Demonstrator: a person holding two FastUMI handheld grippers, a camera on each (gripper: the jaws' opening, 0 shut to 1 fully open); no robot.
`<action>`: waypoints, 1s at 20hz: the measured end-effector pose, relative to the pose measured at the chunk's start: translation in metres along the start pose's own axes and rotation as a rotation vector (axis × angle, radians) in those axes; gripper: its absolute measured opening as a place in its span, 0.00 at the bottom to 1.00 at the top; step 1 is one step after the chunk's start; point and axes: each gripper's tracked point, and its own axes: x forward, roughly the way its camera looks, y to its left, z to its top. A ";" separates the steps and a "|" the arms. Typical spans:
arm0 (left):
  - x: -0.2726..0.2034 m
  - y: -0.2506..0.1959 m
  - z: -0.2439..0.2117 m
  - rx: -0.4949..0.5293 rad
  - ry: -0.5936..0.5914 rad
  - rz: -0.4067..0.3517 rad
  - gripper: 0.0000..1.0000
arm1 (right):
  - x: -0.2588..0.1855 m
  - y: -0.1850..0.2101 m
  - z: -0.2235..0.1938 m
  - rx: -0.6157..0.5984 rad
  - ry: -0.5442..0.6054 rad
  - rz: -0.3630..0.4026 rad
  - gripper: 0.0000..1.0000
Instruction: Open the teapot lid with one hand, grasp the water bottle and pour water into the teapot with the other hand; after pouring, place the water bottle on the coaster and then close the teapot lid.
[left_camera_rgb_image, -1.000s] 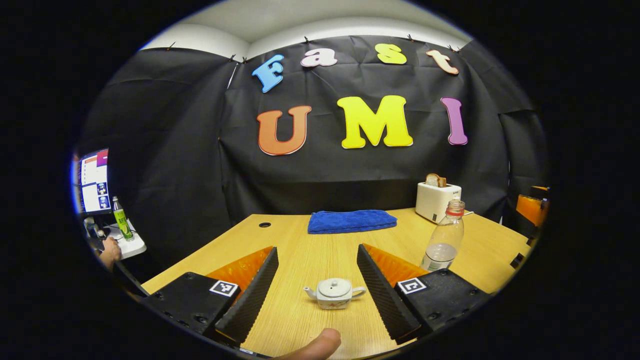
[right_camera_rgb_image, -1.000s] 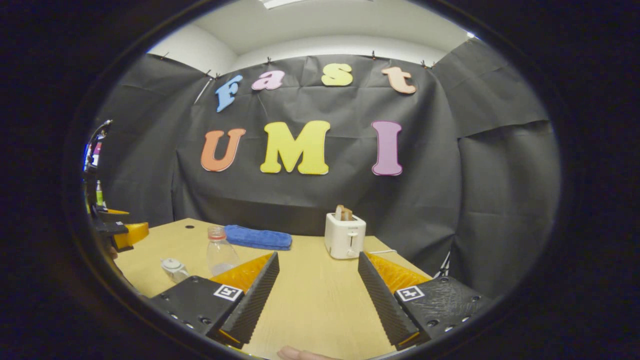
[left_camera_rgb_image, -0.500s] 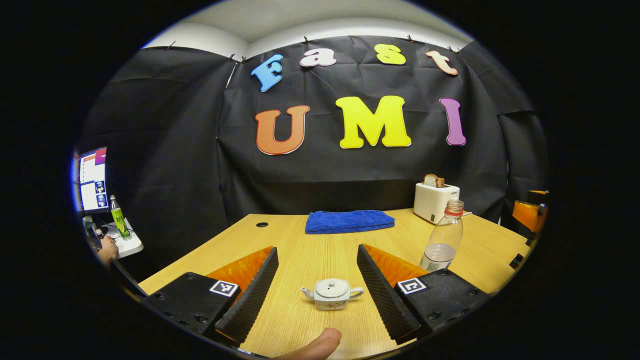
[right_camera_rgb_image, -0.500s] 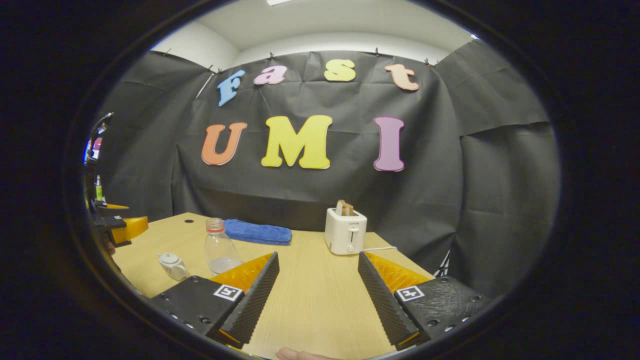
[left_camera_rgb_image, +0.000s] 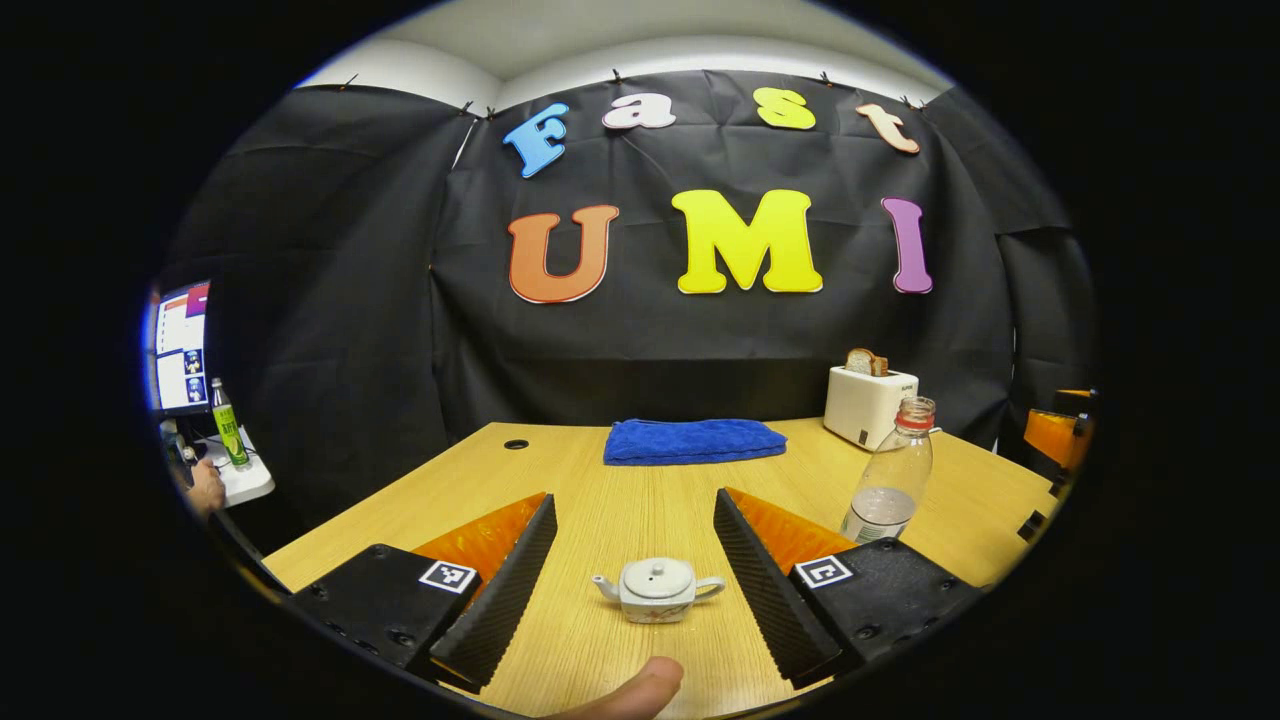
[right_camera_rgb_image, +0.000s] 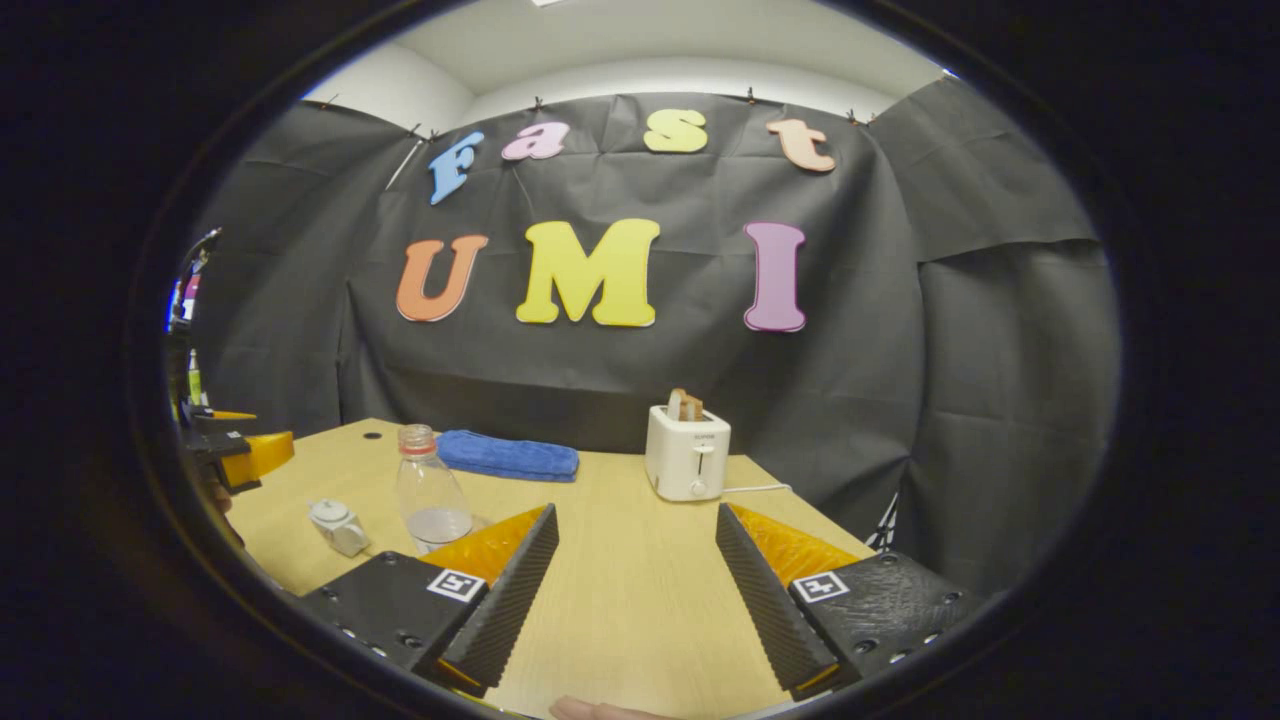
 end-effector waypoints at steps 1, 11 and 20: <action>0.005 -0.001 -0.004 0.003 0.004 -0.002 1.00 | -0.001 0.001 -0.002 -0.001 0.001 0.001 0.96; 0.048 -0.008 -0.076 0.001 0.139 -0.014 0.90 | 0.006 0.010 -0.012 -0.029 0.021 0.006 0.97; 0.061 -0.011 -0.083 0.025 0.102 -0.044 0.44 | 0.008 0.025 -0.023 -0.038 0.053 0.031 0.95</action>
